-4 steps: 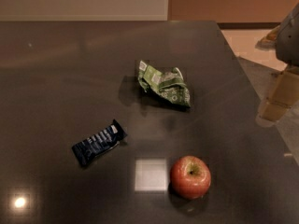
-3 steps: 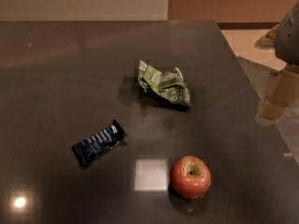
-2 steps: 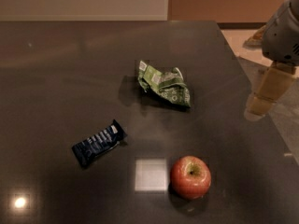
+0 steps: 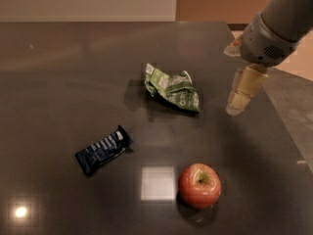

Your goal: Move green jalapeno chip bag near apple

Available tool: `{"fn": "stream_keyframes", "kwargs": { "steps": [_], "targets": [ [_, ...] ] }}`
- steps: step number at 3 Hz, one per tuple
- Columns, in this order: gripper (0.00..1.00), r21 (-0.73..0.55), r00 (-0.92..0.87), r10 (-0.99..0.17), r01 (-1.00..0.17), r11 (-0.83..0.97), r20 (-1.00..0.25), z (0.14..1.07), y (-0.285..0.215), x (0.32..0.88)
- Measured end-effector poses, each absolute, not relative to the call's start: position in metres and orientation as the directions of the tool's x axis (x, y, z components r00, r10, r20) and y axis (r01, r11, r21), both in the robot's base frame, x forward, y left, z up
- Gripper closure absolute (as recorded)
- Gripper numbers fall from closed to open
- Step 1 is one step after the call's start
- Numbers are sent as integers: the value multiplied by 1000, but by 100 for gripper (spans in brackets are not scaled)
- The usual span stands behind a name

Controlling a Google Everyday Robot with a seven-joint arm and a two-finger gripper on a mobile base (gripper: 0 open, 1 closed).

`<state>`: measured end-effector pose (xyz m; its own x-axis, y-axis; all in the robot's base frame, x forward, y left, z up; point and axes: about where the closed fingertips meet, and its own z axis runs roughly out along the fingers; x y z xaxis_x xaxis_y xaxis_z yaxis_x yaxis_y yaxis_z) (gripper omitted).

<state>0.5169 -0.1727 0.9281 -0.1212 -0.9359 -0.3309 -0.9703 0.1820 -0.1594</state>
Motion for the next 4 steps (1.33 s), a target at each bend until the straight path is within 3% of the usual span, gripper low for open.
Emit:
{"fn": "stream_keyframes", "kwargs": {
  "steps": [2, 4],
  "targets": [
    [0, -74, -132, -909, -982, 175, -396, 887, -140, 574],
    [0, -17, -146, -865, -984, 176, -480, 866, -88, 580]
  ]
}}
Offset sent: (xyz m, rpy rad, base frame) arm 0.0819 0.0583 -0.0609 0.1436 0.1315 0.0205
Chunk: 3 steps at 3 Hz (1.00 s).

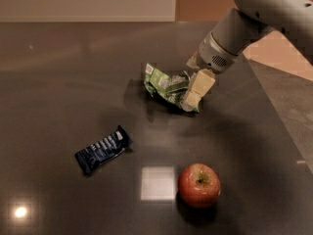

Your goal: Move green jalapeno chip bag near apple

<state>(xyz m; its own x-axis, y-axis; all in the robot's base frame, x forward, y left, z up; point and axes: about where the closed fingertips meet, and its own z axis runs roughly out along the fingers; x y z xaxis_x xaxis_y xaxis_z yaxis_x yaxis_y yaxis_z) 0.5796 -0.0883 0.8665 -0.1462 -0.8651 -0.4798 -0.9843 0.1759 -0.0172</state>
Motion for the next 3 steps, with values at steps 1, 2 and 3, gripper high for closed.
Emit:
{"fn": "stream_keyframes", "kwargs": {
  "steps": [1, 2, 3],
  "targets": [
    [0, -16, -146, -854, -984, 178, -500, 861, -76, 579],
    [19, -40, -138, -849, -982, 184, -511, 858, -74, 584],
    [41, -66, -121, -852, -982, 178, -509, 860, -75, 585]
  ]
}}
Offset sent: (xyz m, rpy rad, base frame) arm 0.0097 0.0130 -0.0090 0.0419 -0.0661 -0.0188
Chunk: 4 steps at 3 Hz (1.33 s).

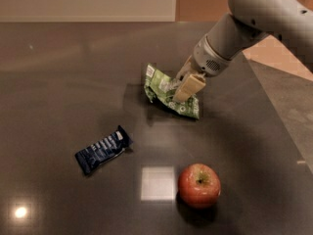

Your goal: Move green jalapeno chip bag near apple

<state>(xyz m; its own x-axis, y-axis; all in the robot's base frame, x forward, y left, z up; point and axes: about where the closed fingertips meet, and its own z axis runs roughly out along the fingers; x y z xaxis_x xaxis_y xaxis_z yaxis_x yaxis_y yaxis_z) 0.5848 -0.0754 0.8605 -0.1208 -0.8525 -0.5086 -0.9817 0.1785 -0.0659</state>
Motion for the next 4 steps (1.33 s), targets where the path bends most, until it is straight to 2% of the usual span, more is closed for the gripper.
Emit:
{"fn": "stream_keyframes", "kwargs": {
  "steps": [2, 3, 4],
  "targets": [
    [88, -92, -82, -859, -985, 148, -506, 886, -89, 577],
    [100, -77, -72, -867, -989, 126, -493, 909, -102, 560],
    [100, -20, -101, -871, -992, 126, -482, 919, -114, 536]
  ]
}}
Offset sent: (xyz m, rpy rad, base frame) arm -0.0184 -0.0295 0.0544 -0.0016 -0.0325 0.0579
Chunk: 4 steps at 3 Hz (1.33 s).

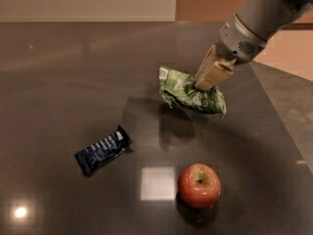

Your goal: Move green jalapeno chip bag near apple

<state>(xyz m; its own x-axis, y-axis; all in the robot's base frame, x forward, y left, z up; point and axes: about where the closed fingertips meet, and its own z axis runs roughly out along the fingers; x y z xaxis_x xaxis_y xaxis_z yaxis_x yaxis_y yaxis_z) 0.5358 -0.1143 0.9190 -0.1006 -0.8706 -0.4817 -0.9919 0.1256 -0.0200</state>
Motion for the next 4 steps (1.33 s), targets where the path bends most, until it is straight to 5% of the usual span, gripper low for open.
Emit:
{"fn": "stream_keyframes", "kwargs": {
  "steps": [2, 4],
  "targets": [
    [100, 46, -174, -855, -984, 173, -488, 918, -124, 486],
    [59, 69, -206, -849, -978, 197, -486, 897, -133, 460]
  ]
}}
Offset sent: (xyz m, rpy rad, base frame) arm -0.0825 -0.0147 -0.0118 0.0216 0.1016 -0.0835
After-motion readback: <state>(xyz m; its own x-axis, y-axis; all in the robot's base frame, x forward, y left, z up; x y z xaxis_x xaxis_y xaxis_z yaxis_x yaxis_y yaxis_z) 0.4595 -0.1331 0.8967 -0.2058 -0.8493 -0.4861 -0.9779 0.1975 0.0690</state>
